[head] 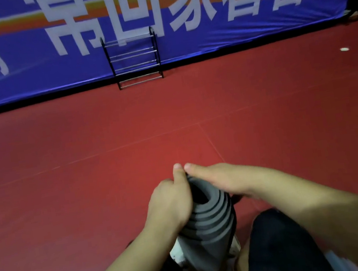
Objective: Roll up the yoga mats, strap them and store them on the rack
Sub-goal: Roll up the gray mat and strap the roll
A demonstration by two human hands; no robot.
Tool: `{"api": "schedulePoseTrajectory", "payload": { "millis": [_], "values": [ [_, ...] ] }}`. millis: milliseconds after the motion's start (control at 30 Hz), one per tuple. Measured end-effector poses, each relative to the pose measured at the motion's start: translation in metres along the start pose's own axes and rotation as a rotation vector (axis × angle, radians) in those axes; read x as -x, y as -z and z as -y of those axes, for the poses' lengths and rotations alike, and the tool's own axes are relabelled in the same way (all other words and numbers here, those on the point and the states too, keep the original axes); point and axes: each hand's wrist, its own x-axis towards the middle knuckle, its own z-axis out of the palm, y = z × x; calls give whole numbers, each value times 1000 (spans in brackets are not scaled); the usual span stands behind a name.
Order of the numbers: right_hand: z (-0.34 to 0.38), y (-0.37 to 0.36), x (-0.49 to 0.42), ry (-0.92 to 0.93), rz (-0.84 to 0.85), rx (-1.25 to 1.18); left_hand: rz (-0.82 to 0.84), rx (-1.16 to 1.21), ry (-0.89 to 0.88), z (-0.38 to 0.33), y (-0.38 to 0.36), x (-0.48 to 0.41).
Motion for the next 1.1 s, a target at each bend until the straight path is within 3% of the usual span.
{"api": "schedulePoseTrajectory", "payload": {
  "millis": [100, 300, 567, 800, 1000, 1100],
  "values": [
    [13, -2, 12, -22, 23, 11, 39, -44, 20, -11, 8, 25],
    [23, -17, 5, 2, -209, 193, 61, 37, 94, -15, 8, 30],
    [-27, -42, -31, 109, -376, 518, -73, -158, 61, 11, -26, 35],
    [-37, -38, -41, 81, -402, 553, -61, -149, 68, 8, -29, 30],
    [-37, -41, -32, 212, -480, 404, -85, -85, -28, 17, -31, 30],
    [-43, -54, -30, 293, -659, 700, -154, -117, -12, 23, -36, 27]
  ]
}}
